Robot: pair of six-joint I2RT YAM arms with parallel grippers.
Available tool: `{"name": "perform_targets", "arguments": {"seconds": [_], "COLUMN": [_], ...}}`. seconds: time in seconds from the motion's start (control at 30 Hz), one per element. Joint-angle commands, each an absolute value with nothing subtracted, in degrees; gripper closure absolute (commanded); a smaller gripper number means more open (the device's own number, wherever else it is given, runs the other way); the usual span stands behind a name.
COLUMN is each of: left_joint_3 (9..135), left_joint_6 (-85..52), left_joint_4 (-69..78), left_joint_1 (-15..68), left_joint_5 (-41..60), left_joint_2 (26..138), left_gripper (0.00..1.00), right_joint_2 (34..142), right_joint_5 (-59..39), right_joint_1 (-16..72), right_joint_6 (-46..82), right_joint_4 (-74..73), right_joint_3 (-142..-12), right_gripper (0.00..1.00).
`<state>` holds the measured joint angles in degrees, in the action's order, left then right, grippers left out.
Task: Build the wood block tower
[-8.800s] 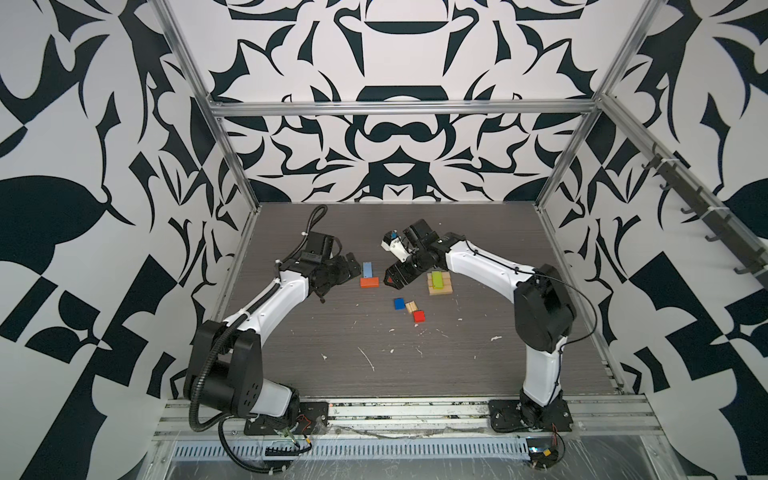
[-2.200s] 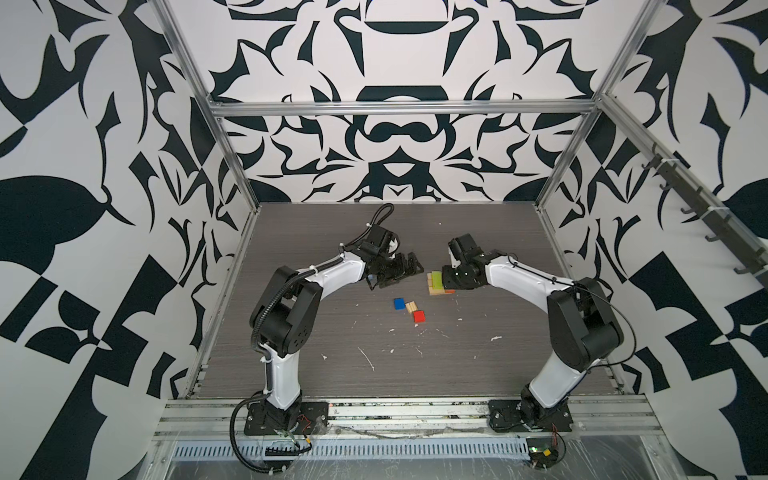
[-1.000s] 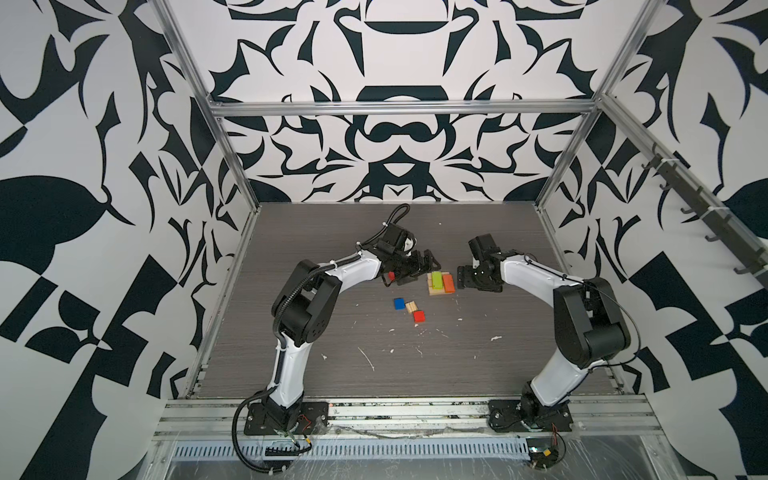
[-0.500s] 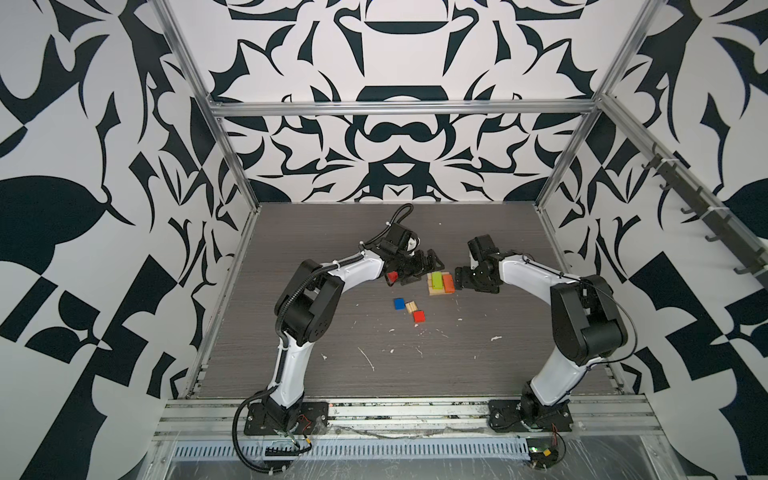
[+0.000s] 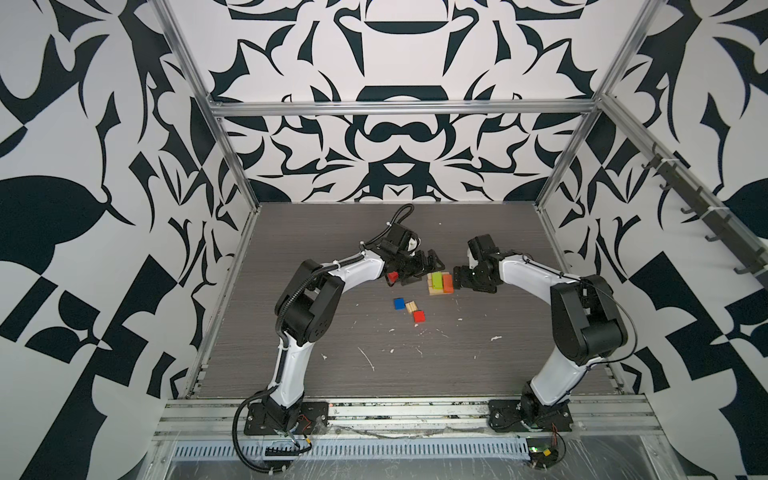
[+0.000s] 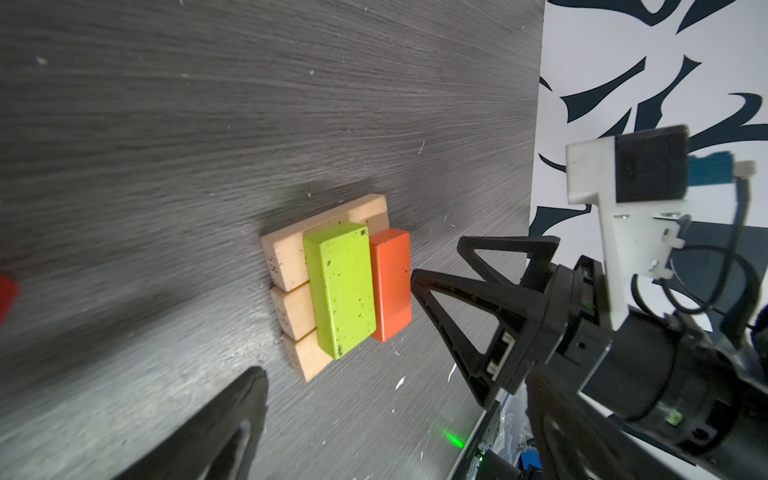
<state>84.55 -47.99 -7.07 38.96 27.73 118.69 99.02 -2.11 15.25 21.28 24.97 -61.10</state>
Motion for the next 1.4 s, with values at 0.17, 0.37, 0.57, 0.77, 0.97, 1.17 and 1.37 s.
{"name": "perform_targets", "arguments": {"seconds": [0.17,0.37,0.57,0.77,0.97,1.17,1.37], "left_joint_3": [85.70,85.48,85.43,85.46,85.35,85.41,85.61], "left_joint_6": [-47.72,-47.72,-47.71,-47.67,-47.61,-47.68,-47.65], "left_joint_4": [-8.00,-7.91,-8.00,-8.00,-8.00,-7.91,-8.06], "left_joint_1": [39.20,39.20,39.20,39.21,39.20,39.23,39.23], "left_joint_5": [27.73,27.57,27.57,27.56,27.52,27.42,27.59], "left_joint_2": [119.00,118.78,118.74,118.82,118.83,118.90,118.92], "left_gripper": [0.01,0.00,0.00,0.00,0.00,0.01,0.01], "right_joint_2": [99.51,100.04,99.76,100.15,100.70,100.07,100.42], "right_joint_5": [-3.08,-0.70,0.33,0.20,-0.62,-1.03,-2.50], "right_joint_1": [15.43,15.43,15.45,15.38,15.40,15.39,15.44], "right_joint_6": [21.73,22.03,22.39,22.31,22.15,22.21,22.27], "right_joint_4": [23.99,24.39,23.66,23.75,23.21,22.49,21.88], "right_joint_3": [-61.96,-62.58,-62.55,-63.19,-63.46,-63.23,-63.37], "right_gripper": [0.13,0.13,0.14,0.13,0.14,0.14,0.15]}}
